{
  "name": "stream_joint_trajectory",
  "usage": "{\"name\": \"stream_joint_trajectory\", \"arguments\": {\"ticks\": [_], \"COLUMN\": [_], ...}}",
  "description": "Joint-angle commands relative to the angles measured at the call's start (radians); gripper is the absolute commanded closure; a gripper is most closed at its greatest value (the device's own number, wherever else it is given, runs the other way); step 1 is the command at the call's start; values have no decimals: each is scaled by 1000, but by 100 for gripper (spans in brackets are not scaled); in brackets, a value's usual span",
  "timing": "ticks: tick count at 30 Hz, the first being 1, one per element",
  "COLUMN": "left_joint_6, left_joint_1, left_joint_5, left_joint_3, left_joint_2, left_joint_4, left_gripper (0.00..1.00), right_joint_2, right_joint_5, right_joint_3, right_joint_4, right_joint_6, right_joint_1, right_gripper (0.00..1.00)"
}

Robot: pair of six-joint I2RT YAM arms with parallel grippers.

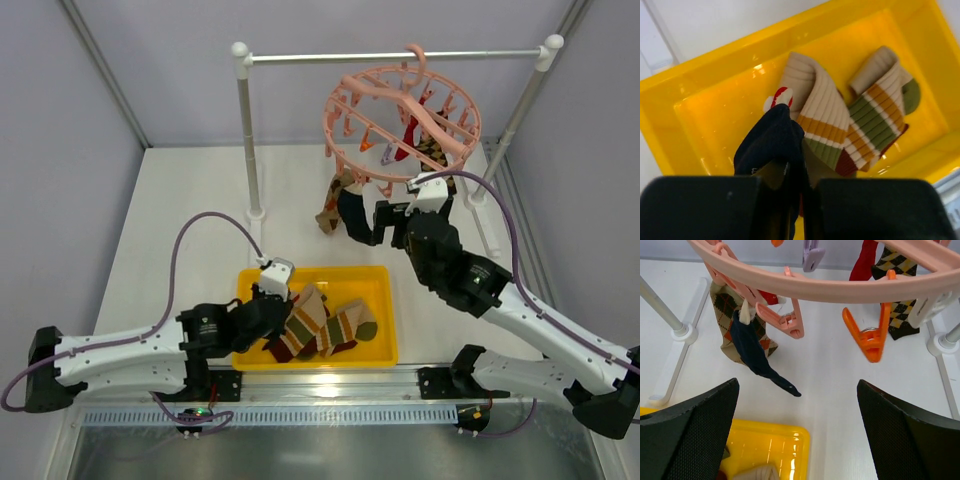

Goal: Remove the socks clipped to the hanger

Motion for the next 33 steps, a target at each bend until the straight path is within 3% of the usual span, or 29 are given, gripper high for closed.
{"name": "stream_joint_trajectory", "arguments": {"ticks": [1, 4, 5, 6, 7, 12, 15, 16, 19, 21, 23, 24, 25, 26, 28, 33], "left_joint_6": [-116, -164, -178, -193, -204, -344, -450, -464, -462, -317, -160, -100, -8, 20, 93, 272], "left_joint_1": [3, 3, 3, 3, 3, 3, 3, 3, 5, 40, 157, 203, 259, 294, 327, 327], "left_joint_5": [-66, -64, -58, -54, -51, -115, -168, -202, -270, -271, -148, -77, 10, 108, 137, 241], "left_joint_3": [57, 80, 95, 101, 106, 195, 308, 334, 431, 463, 456, 447, 437, 442, 468, 679], "left_joint_2": [83, 141, 150, 161, 163, 152, 163, 173, 198, 199, 196, 204, 216, 268, 345, 696], "left_joint_4": [-131, -194, -211, -227, -254, -418, -630, -715, -776, -638, -446, -244, -153, -76, 105, 345], "left_gripper": [89, 73, 61, 35, 1, 0, 1, 0, 0, 0, 0, 0, 0, 0, 0, 0], "right_joint_2": [-37, -77, -86, -95, -103, -114, -115, -117, -143, -180, -213, -227, -258, -269, -296, -307], "right_joint_5": [-26, -47, -56, -64, -82, -116, -127, -127, -128, -147, -177, -217, -234, -248, -279, -326], "right_joint_3": [-40, -74, -83, -88, -96, -106, -114, -120, -140, -158, -172, -180, -195, -201, -217, -244], "right_joint_4": [36, 48, 56, 59, 62, 70, 73, 71, 74, 73, 79, 83, 90, 90, 91, 88], "right_joint_6": [-9, -7, -7, -7, -6, -12, -14, -14, -9, -9, 0, 0, 2, 6, 9, 22], "right_joint_1": [-14, -31, -36, -43, -48, -62, -73, -73, -91, -119, -163, -178, -192, -208, -246, -301], "right_gripper": [0, 0, 0, 0, 0, 0, 0, 0, 0, 0, 0, 0, 0, 0, 0, 0]}}
